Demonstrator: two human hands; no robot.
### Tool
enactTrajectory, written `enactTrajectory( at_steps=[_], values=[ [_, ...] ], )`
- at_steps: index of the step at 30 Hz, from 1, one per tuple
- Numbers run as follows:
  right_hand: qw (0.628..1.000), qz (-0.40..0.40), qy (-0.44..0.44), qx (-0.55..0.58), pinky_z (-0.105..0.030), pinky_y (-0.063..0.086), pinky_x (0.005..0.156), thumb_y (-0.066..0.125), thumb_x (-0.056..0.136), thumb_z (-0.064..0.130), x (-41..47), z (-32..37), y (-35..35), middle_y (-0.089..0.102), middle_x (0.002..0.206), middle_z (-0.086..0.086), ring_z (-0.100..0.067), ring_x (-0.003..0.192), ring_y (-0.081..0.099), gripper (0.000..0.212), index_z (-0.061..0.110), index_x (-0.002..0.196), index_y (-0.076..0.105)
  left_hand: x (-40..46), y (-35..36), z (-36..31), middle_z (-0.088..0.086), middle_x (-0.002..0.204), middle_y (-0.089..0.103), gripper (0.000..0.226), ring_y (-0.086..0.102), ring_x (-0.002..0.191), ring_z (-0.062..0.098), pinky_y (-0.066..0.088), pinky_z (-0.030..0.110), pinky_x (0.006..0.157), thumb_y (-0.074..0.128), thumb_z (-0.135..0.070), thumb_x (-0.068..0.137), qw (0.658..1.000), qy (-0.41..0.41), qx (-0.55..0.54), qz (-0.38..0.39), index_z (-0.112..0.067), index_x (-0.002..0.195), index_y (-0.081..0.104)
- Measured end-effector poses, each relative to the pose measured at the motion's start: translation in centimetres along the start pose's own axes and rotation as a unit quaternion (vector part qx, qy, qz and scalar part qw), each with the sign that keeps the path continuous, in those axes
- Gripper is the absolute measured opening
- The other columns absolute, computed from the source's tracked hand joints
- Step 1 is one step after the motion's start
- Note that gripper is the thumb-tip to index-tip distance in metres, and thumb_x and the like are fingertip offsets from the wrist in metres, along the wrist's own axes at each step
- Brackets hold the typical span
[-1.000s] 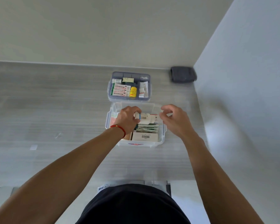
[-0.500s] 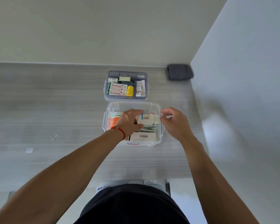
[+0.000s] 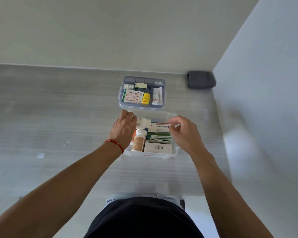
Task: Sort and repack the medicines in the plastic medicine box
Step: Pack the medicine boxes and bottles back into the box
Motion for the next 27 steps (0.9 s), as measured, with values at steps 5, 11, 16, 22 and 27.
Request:
enactTrajectory(
  at_steps=[5,11,16,22,27],
  values=[
    [1.000,0.008,0.010,-0.005,-0.034,0.059,0.080,0.059,0.096,0.019,0.1,-0.4,0.1,0.069,0.115,0.001,-0.009,0.091,0.065,0.022,0.020,0.115,0.070,0.1,0.3,-0.9,0.012,0.108,0.062,0.046,0.058,0.096,0.030,0.054,0.039,0.071,0.066,0.012,0.069,0.999,0.022,0.017,-0.030,-0.010,0.110,0.069],
    [1.000,0.013,-0.003,-0.010,-0.025,0.056,0.075,0.058,0.096,0.019,0.3,-0.5,0.2,0.070,0.115,0.001,-0.010,0.090,0.066,0.024,0.016,0.117,0.070,0.2,0.7,0.0,0.013,0.098,0.065,0.052,0.062,0.087,0.032,0.057,0.041,0.071,0.070,0.017,0.065,0.999,0.049,-0.014,-0.006,-0.007,0.111,0.071],
    [1.000,-0.002,-0.022,-0.002,-0.034,0.059,0.086,0.061,0.097,0.019,1.4,-0.3,-0.1,0.072,0.111,0.004,-0.009,0.088,0.068,0.023,0.017,0.117,0.071,0.9,-0.2,0.7,0.016,0.097,0.069,0.037,0.063,0.090,0.034,0.060,0.045,0.067,0.052,0.018,0.076,0.996,0.031,-0.076,-0.029,0.001,0.102,0.072],
    [0.999,-0.037,-0.014,0.009,-0.030,0.056,0.091,0.061,0.095,0.015,5.7,0.3,-1.4,0.074,0.110,0.001,-0.012,0.097,0.067,0.022,0.014,0.114,0.073,3.3,-2.8,4.5,0.014,0.098,0.071,0.030,0.065,0.097,0.028,0.052,0.033,0.093,0.052,0.015,0.080,0.986,-0.055,-0.109,-0.116,0.000,0.099,0.071],
    [1.000,0.007,0.022,0.004,-0.027,0.049,0.096,0.057,0.098,0.011,10.5,1.1,-0.6,0.073,0.123,-0.006,-0.022,0.113,0.068,0.029,0.010,0.123,0.071,6.4,-2.9,7.3,0.011,0.127,0.065,0.037,0.060,0.118,0.028,0.047,0.034,0.098,0.056,-0.010,0.090,0.932,-0.279,-0.233,0.002,-0.007,0.126,0.063]
  ],
)
Point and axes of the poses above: each hand's wrist, its own x-axis towards the middle knuckle, its own y-axis out of the palm, z = x × y, the point moved 3 cm from there along x, towards the middle knuckle
